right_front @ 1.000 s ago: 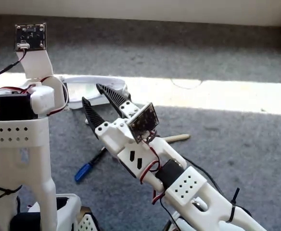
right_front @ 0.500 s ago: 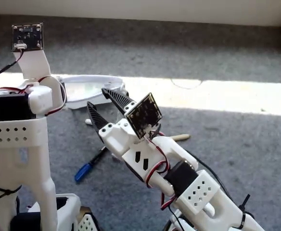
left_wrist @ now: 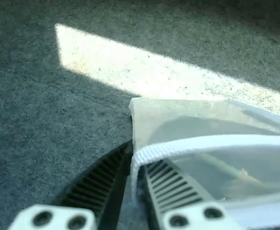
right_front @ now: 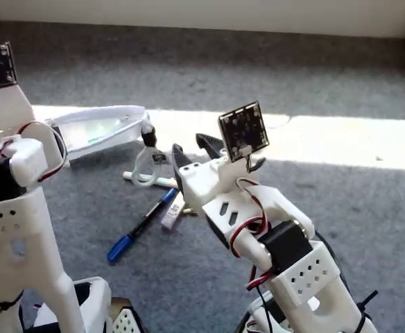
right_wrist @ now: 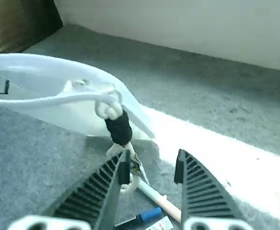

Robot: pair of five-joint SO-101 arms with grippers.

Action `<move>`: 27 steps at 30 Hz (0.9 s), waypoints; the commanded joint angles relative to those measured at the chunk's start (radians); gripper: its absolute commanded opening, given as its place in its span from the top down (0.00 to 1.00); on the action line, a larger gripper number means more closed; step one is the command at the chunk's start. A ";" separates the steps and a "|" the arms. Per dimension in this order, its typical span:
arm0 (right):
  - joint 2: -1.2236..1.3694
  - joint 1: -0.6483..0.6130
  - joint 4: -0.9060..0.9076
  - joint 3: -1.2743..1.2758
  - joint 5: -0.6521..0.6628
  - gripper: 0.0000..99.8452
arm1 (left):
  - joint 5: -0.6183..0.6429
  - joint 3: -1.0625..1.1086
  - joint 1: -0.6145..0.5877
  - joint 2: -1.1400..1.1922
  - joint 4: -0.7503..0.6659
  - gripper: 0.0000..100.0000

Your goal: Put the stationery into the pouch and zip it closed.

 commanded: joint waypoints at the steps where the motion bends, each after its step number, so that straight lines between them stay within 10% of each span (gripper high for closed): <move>1: -0.030 0.047 0.097 -0.065 -0.011 0.85 | 0.008 0.036 -0.053 -0.039 -0.006 0.99; 17: 0.162 0.145 0.211 -0.008 -0.245 0.85 | 0.003 0.217 -0.165 -0.039 -0.115 0.99; 27: 0.410 0.245 0.214 -0.081 -0.632 0.85 | 0.003 0.217 -0.162 -0.041 -0.114 0.99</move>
